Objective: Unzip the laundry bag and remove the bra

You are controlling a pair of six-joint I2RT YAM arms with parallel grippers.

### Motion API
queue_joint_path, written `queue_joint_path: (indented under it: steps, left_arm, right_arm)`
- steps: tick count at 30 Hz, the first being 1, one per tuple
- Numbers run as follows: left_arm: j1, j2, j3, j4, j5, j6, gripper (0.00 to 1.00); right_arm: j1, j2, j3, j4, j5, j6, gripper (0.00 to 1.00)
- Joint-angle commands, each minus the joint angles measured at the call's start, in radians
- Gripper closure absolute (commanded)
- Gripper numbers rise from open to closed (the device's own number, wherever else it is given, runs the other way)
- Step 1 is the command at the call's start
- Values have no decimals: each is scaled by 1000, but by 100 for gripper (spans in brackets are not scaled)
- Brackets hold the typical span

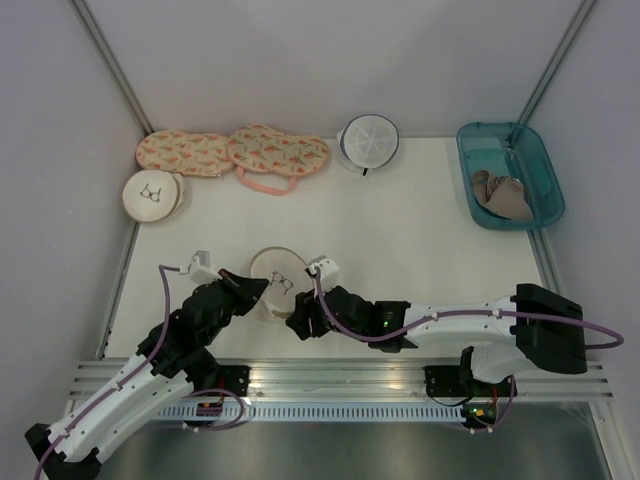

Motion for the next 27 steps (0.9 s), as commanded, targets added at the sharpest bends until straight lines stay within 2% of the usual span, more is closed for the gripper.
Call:
queue_joint_path:
  steps: [1, 12, 15, 18, 19, 21, 22, 24, 27]
  left_arm:
    - [-6, -11, -3, 6, 45, -27, 98]
    - [-6, -50, -1, 6, 69, -48, 98]
    - [-6, -45, -1, 5, 81, -50, 98]
    - [-6, -41, -9, 12, 91, -61, 98]
    - [-6, -39, -10, 17, 91, -62, 98]
    - [-6, -39, -10, 20, 91, -64, 98]
    - [-4, -41, -10, 17, 91, -62, 98]
    - [-4, -47, -10, 17, 85, -62, 98]
    - [-4, -58, -9, 13, 75, -61, 98]
  right_arm:
    - [0, 35, 52, 28, 10, -70, 40]
    - [-3, 43, 23, 4, -6, -102, 43]
    - [-5, 35, 14, 10, -3, -106, 47]
    - [-5, 35, 12, 21, -7, -106, 63]
    - [-5, 38, 15, 30, -10, -108, 73]
    - [-5, 46, 20, 33, -21, -105, 83]
    - [-6, 48, 20, 33, -29, -105, 92]
    - [-5, 49, 20, 31, -39, -97, 98]
    - [-5, 41, 17, 2, -47, -90, 99]
